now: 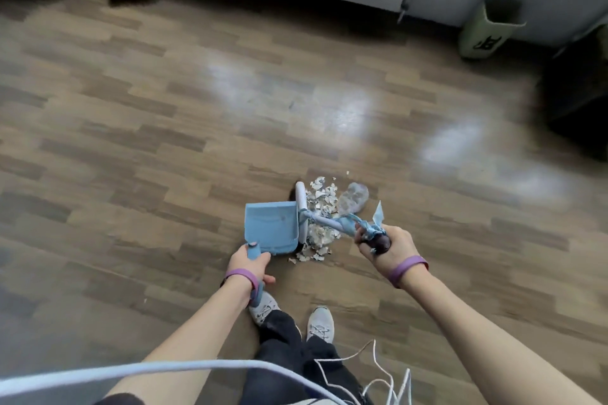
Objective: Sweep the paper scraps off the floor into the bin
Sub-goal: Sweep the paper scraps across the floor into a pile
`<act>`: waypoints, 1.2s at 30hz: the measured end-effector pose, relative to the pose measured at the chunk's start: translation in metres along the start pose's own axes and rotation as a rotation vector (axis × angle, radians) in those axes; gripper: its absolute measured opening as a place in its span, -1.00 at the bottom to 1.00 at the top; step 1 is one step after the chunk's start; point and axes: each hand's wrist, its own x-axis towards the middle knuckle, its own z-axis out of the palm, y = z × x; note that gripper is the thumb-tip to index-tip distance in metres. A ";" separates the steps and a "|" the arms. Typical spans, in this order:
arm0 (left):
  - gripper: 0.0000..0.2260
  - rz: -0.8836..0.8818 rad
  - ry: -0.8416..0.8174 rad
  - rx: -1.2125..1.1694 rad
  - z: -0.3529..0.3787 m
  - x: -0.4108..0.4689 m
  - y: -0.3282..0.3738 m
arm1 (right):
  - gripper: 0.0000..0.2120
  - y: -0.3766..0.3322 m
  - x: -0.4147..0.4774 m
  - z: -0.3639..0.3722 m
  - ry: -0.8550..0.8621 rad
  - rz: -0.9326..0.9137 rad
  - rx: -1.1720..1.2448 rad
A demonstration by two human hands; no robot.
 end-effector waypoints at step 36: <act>-0.89 0.262 -0.213 0.112 -0.135 0.138 0.185 | -0.74 -0.114 0.158 0.073 0.366 0.422 0.184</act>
